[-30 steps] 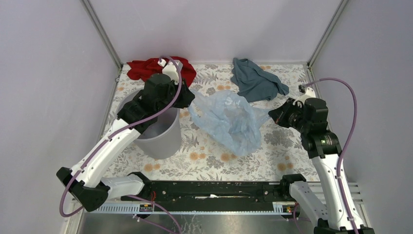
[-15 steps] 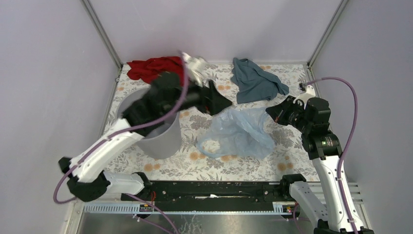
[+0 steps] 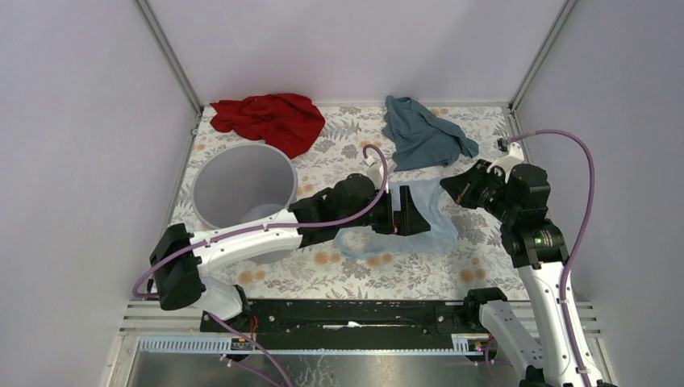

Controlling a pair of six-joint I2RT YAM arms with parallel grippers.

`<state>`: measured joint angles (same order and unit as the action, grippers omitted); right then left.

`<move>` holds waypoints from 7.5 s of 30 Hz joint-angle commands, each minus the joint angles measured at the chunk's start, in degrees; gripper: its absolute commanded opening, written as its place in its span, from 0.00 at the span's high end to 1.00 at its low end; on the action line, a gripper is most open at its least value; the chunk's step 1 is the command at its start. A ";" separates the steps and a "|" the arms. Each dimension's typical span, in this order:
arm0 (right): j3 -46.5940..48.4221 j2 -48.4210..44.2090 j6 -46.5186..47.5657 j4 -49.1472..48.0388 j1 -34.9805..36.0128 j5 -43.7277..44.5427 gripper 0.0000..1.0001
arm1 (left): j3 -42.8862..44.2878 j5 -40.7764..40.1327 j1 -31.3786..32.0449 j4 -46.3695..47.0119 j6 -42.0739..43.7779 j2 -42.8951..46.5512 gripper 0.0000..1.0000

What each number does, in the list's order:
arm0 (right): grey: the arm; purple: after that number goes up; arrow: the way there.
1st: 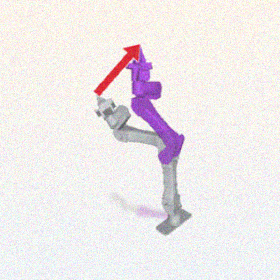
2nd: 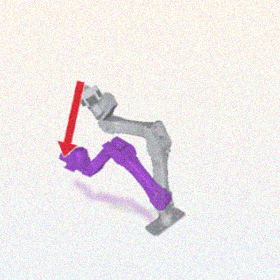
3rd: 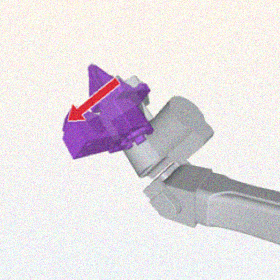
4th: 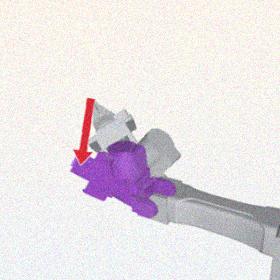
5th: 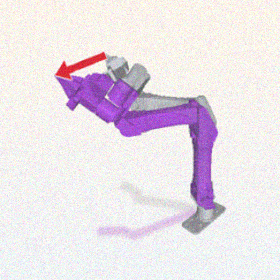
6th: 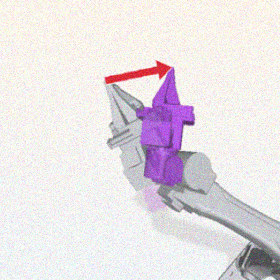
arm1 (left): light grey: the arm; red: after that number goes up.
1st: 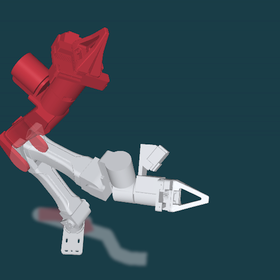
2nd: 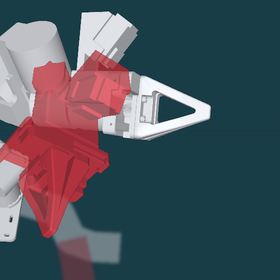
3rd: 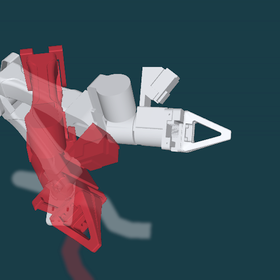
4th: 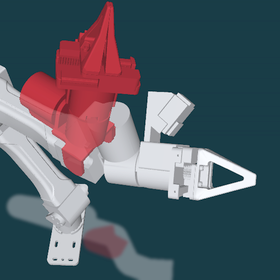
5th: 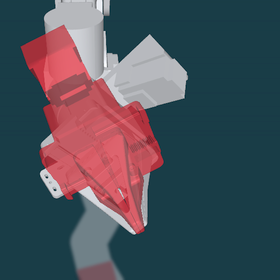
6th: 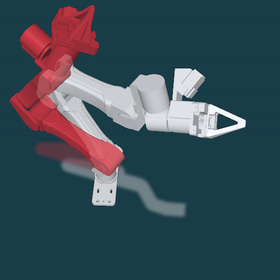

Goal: Put the trash bags into the trash bin

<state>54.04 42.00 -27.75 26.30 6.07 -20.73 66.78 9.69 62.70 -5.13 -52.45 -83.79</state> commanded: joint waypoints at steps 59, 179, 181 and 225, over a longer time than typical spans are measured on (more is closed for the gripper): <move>-1.05 -4.38 7.58 11.15 0.11 -0.45 1.00 | 20.95 -8.39 -17.83 -0.70 16.05 -41.87 0.56; 13.11 22.06 7.59 -0.42 14.98 21.67 1.00 | 10.15 -15.14 -24.21 -13.87 21.79 14.49 1.00; 18.83 21.48 8.68 1.46 15.03 22.20 1.00 | 14.71 -14.71 -24.27 -14.85 22.48 13.89 1.00; 13.28 14.39 16.05 4.48 14.88 40.60 1.00 | 9.94 -25.56 -26.77 -9.59 29.22 14.08 1.00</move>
<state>70.94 56.62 -11.11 24.16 20.95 13.67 76.44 -13.04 36.05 -12.99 -25.21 -68.14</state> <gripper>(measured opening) 0.012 0.005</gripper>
